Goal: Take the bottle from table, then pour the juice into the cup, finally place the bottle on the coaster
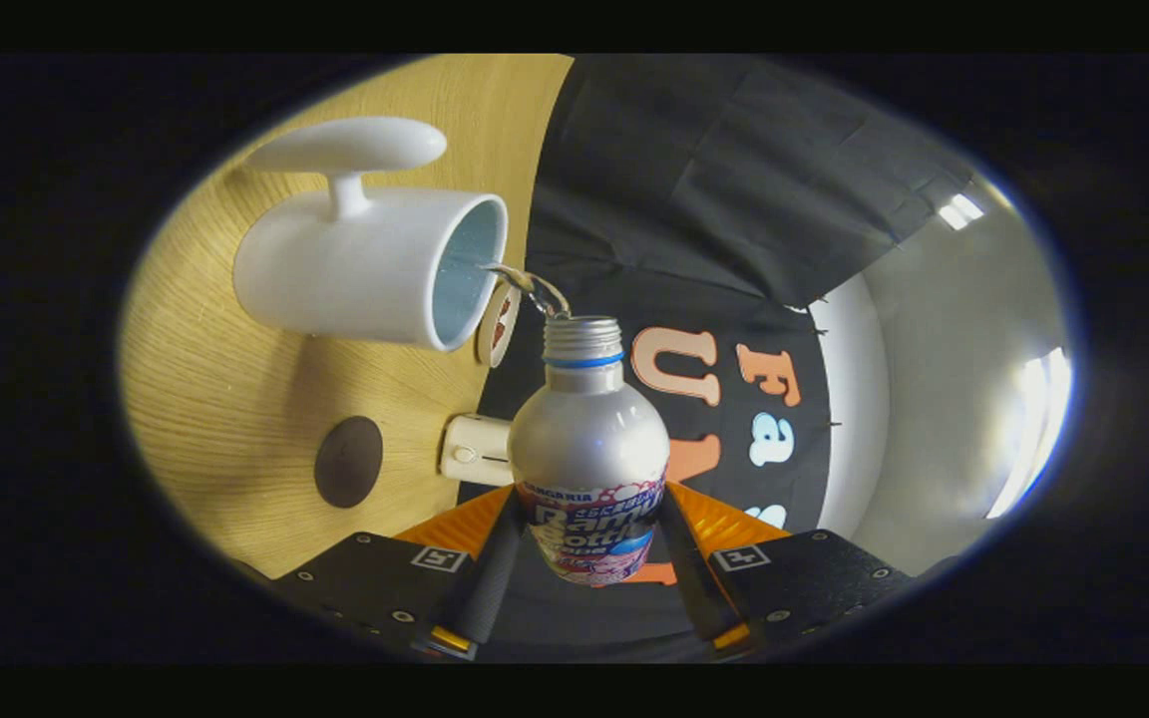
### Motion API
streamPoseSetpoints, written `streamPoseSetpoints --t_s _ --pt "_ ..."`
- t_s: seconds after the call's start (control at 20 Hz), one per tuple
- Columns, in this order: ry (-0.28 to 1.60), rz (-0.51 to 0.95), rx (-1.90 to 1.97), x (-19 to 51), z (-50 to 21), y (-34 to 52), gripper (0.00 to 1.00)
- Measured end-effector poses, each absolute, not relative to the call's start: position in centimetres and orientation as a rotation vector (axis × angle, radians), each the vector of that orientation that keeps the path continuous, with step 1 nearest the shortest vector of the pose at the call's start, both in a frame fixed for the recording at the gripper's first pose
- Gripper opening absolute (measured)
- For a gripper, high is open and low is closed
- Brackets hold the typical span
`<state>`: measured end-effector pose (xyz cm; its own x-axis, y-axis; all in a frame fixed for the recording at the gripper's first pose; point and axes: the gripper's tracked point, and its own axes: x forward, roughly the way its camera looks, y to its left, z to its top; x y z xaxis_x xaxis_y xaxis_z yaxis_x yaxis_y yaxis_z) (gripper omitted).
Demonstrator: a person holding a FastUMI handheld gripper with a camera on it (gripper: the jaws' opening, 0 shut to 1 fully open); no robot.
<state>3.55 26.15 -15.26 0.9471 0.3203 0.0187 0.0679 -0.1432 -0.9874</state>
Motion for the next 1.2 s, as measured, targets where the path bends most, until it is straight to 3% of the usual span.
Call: streamPoseSetpoints --t_s 1.2 --pt "-0.340 0.211 -1.811 4.1 -13.6 26.0 0.74"
